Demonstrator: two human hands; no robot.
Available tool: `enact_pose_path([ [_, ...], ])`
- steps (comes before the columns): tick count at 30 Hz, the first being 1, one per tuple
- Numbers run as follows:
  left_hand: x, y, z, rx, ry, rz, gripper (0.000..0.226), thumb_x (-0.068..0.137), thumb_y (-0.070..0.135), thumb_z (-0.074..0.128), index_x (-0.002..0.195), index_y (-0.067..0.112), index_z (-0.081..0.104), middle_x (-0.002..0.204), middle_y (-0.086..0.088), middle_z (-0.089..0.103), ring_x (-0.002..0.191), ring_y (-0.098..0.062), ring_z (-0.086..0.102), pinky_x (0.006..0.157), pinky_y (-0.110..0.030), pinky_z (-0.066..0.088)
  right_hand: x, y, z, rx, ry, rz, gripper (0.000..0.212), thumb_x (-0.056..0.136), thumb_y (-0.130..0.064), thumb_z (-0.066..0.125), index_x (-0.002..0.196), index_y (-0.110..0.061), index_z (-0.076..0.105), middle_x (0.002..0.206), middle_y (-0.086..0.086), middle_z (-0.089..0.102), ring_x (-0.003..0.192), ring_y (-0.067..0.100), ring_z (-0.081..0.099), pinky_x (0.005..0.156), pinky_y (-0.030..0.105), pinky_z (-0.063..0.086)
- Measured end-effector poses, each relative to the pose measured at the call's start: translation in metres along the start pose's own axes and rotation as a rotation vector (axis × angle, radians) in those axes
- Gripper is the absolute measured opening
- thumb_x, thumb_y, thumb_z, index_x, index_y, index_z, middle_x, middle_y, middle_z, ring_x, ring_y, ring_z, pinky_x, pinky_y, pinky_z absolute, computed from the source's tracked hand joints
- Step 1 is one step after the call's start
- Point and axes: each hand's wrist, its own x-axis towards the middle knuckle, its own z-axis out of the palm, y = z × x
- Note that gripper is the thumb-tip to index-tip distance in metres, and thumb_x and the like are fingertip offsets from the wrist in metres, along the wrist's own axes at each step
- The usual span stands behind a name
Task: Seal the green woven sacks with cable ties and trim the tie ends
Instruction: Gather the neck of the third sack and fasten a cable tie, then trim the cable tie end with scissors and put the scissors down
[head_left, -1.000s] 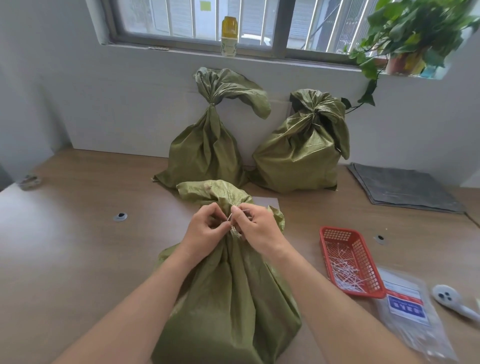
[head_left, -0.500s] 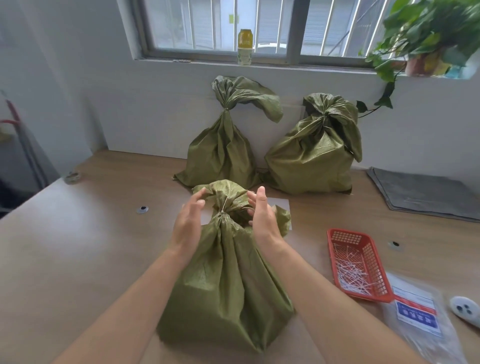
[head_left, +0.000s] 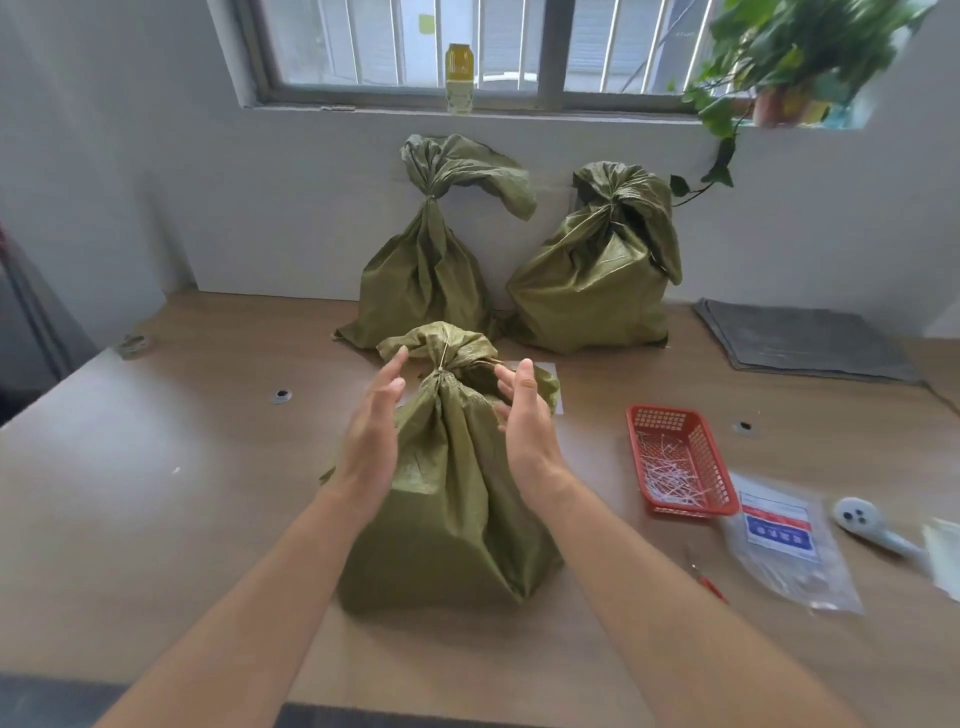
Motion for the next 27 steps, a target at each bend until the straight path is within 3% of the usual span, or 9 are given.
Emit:
enact_pose_path([
  [3, -0.021, -0.001, 0.005, -0.033, -0.101, 0.015, 0.057, 0.096, 0.043, 0.035, 0.152, 0.038, 0.047, 0.159, 0.015, 0.043, 0.144, 0.001, 0.039, 0.117, -0.020, 0.028, -0.030, 0.012, -0.003, -0.018, 0.053, 0.012, 0.070, 0.102, -0.066, 0.020, 0.149, -0.026, 0.054, 0.154, -0.003, 0.052, 0.142, 0.018, 0.048, 0.123, 0.049, 0.033],
  [6, -0.039, -0.001, 0.018, -0.064, -0.181, 0.019, 0.060, 0.098, 0.039, 0.035, 0.156, 0.027, 0.044, 0.161, 0.012, 0.043, 0.147, 0.001, 0.037, 0.126, -0.032, 0.026, -0.057, 0.025, -0.015, -0.012, 0.116, 0.026, 0.066, 0.105, -0.063, 0.020, 0.146, -0.027, 0.057, 0.151, -0.004, 0.055, 0.140, 0.018, 0.050, 0.123, 0.048, 0.034],
  [9, -0.057, -0.002, 0.039, -0.059, -0.227, -0.021, 0.060, 0.098, 0.040, 0.036, 0.156, 0.028, 0.044, 0.162, 0.011, 0.041, 0.150, -0.004, 0.033, 0.128, -0.039, 0.023, -0.078, 0.033, -0.037, 0.003, 0.190, 0.053, 0.070, 0.096, -0.072, 0.021, 0.138, -0.033, 0.061, 0.146, -0.007, 0.056, 0.138, 0.019, 0.051, 0.122, 0.049, 0.035],
  [12, -0.072, -0.007, 0.063, -0.067, -0.262, -0.053, 0.054, 0.103, 0.037, 0.036, 0.155, 0.030, 0.045, 0.163, 0.010, 0.039, 0.152, -0.007, 0.031, 0.129, -0.042, 0.021, -0.093, 0.039, -0.064, 0.021, 0.245, 0.061, 0.072, 0.099, -0.070, 0.022, 0.142, -0.027, 0.060, 0.145, -0.005, 0.057, 0.137, 0.019, 0.051, 0.121, 0.048, 0.037],
  [16, -0.089, -0.011, 0.106, -0.039, -0.300, -0.124, 0.047, 0.109, 0.033, 0.034, 0.155, 0.034, 0.045, 0.164, 0.005, 0.038, 0.152, -0.017, 0.033, 0.128, -0.043, 0.021, -0.103, 0.050, -0.104, 0.031, 0.303, 0.096, 0.086, 0.087, -0.078, 0.022, 0.144, -0.025, 0.059, 0.150, -0.001, 0.056, 0.139, 0.020, 0.051, 0.121, 0.048, 0.037],
  [20, -0.100, -0.022, 0.158, -0.016, -0.299, -0.122, 0.046, 0.110, 0.025, 0.033, 0.154, 0.024, 0.046, 0.162, 0.006, 0.041, 0.150, -0.008, 0.033, 0.128, -0.041, 0.024, -0.106, 0.074, -0.157, 0.075, 0.321, 0.131, 0.070, 0.105, -0.064, 0.023, 0.146, -0.019, 0.057, 0.150, 0.002, 0.055, 0.140, 0.022, 0.051, 0.122, 0.046, 0.036],
  [24, -0.113, -0.040, 0.215, -0.014, -0.278, -0.230, 0.046, 0.110, 0.025, 0.034, 0.154, 0.028, 0.047, 0.162, 0.007, 0.040, 0.149, -0.012, 0.036, 0.127, -0.042, 0.024, -0.104, 0.098, -0.213, 0.083, 0.330, 0.193, 0.060, 0.110, -0.054, 0.023, 0.145, -0.018, 0.057, 0.148, 0.004, 0.058, 0.135, 0.023, 0.055, 0.118, 0.045, 0.040],
  [27, -0.124, -0.056, 0.255, -0.006, -0.264, -0.271, 0.046, 0.110, 0.023, 0.032, 0.154, 0.024, 0.047, 0.158, 0.009, 0.043, 0.135, 0.005, 0.047, 0.123, -0.034, 0.031, -0.101, 0.116, -0.254, 0.085, 0.316, 0.224, 0.060, 0.111, -0.051, 0.023, 0.145, -0.016, 0.057, 0.145, 0.007, 0.058, 0.132, 0.025, 0.056, 0.112, 0.038, 0.043],
])
